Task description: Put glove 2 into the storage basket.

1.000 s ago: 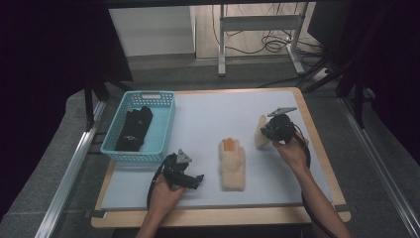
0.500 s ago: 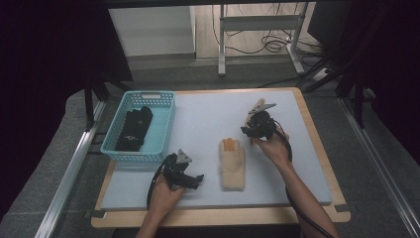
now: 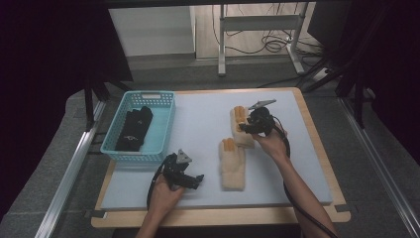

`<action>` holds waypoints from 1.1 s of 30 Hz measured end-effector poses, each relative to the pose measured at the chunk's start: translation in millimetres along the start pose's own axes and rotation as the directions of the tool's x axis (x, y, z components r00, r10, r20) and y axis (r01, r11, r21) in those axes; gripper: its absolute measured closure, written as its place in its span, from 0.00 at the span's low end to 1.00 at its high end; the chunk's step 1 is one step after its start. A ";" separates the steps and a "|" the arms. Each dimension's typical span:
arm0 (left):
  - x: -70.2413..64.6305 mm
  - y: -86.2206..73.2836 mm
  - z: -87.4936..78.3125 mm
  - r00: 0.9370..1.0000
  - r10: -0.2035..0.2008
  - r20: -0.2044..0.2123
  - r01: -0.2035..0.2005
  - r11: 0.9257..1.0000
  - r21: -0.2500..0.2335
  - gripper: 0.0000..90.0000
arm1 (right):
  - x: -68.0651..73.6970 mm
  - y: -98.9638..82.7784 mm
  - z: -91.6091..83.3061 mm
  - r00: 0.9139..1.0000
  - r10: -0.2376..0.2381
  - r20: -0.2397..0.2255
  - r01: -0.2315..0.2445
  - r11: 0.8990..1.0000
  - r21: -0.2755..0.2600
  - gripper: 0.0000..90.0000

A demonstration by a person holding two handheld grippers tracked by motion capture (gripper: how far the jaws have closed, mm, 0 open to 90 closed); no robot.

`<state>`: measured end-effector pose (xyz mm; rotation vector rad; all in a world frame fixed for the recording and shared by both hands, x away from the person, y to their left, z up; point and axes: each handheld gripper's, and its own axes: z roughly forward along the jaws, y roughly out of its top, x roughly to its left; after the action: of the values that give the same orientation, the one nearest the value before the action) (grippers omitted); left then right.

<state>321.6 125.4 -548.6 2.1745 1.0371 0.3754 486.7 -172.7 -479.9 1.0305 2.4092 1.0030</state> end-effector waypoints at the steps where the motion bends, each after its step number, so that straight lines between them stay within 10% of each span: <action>1: 0.0 0.0 0.0 1.000 0.000 0.000 0.000 1.000 0.000 0.01 | -1.5 -1.3 3.0 1.000 -0.001 -0.001 0.001 1.000 0.001 0.56; 17: 0.1 0.1 0.0 1.000 0.000 0.000 0.000 1.000 0.000 0.01 | -11.1 -15.2 47.1 0.994 -0.104 -0.033 0.104 0.994 0.010 0.54; 26: 0.2 0.1 0.1 1.000 0.000 0.000 0.000 1.000 0.001 0.01 | -17.8 -12.6 25.8 0.998 -0.002 -0.067 0.000 1.000 -0.021 0.65; 33: 0.1 0.0 0.0 1.000 -0.001 0.000 0.001 1.000 0.001 0.01 | -7.3 -4.5 -11.2 0.996 -0.043 -0.084 0.038 0.998 -0.056 0.64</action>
<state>321.6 125.4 -548.6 2.1747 1.0379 0.3748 483.4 -185.5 -475.1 0.9342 2.4457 1.1131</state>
